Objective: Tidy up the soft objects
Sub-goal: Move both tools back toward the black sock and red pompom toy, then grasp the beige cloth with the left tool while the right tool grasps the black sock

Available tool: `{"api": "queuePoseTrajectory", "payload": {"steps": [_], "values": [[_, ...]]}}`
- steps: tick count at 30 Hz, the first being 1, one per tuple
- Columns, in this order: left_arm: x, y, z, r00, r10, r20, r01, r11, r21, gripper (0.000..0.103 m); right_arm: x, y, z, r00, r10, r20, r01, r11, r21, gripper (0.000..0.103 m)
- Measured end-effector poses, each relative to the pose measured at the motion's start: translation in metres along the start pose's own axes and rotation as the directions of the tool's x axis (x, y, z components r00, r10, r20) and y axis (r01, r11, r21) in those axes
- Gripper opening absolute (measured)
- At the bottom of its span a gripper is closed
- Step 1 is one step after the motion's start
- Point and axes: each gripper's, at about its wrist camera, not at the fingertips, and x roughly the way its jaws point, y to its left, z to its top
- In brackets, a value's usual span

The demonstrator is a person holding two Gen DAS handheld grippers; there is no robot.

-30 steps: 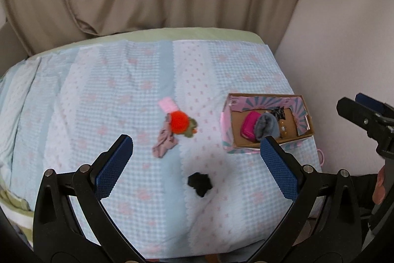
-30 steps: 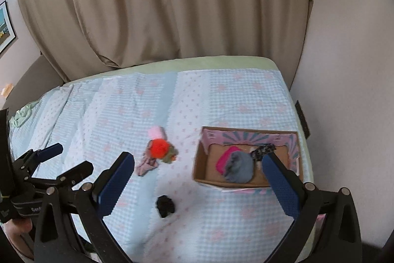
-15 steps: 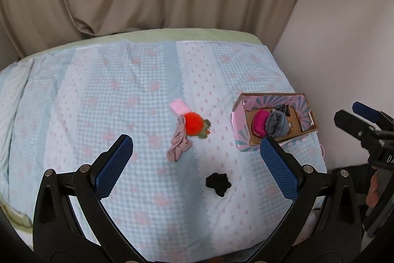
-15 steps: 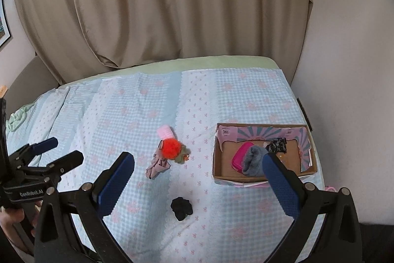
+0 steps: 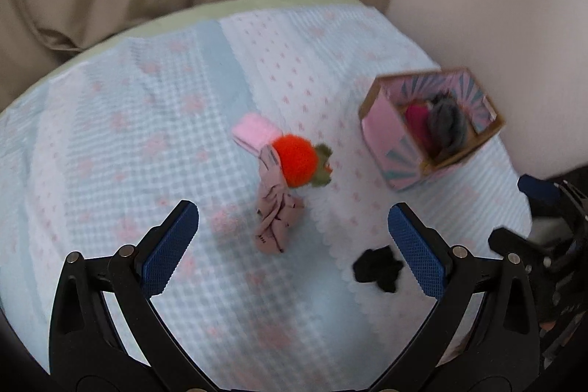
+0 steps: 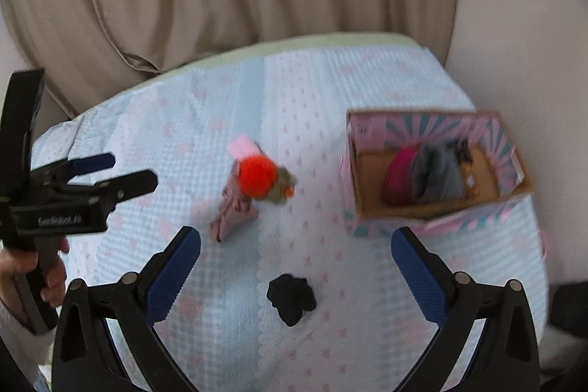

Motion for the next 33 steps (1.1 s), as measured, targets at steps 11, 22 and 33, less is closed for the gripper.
{"api": "queuePoseTrajectory", "payload": {"steps": [11,22,33], "values": [[0.132,0.025,-0.02,0.994,-0.056,-0.091,0.066,0.992,0.107,0.098,0.103,0.004,-0.085,0.994,-0.074,-0.077,0.086,0.981,0.173,0.103],[0.207,0.019,-0.028,0.985,-0.068,-0.157,0.099,0.975,0.197,0.07,0.163,0.018,-0.124,0.98,-0.128,-0.153,0.154,0.972,0.176,0.077],[0.219,0.028,-0.028,0.989,-0.014,-0.149,0.046,0.975,0.217,0.021,0.165,0.02,-0.114,0.967,-0.213,-0.142,0.228,0.968,0.104,0.029]]}}
